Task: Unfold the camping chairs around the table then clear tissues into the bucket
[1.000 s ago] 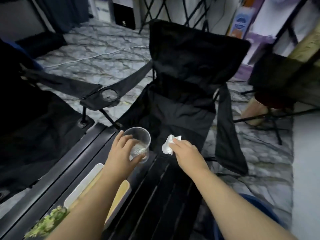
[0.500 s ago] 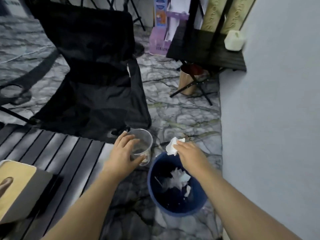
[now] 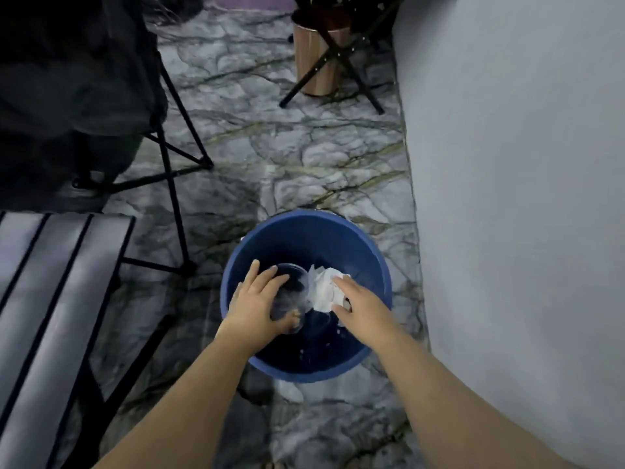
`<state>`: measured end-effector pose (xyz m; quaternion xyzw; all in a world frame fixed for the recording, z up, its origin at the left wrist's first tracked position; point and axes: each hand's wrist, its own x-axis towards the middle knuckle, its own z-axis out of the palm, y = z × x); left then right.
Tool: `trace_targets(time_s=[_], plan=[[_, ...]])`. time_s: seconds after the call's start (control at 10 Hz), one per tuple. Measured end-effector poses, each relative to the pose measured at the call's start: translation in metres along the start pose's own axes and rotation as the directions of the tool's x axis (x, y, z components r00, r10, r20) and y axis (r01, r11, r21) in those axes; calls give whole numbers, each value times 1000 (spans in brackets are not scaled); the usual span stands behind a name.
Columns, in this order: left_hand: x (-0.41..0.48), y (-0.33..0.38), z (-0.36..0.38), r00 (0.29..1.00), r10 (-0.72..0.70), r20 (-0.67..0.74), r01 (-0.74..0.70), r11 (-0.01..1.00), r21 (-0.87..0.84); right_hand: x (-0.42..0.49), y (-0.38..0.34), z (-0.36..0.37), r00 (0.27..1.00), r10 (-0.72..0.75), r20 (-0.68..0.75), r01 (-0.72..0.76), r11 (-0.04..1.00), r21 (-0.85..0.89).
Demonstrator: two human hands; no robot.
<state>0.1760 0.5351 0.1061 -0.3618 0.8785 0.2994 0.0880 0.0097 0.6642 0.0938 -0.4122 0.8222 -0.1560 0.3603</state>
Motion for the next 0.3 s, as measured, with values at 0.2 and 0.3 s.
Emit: trace_targets(time_s=[0.2,0.3], plan=[[29,-8,32,995,-84,61,82,996,45,20,20,10,998,43,41,-44,999,27],[25,4,24,991,-102,88,94,992,83,13,12,2,996,68,55,-69,998,9]])
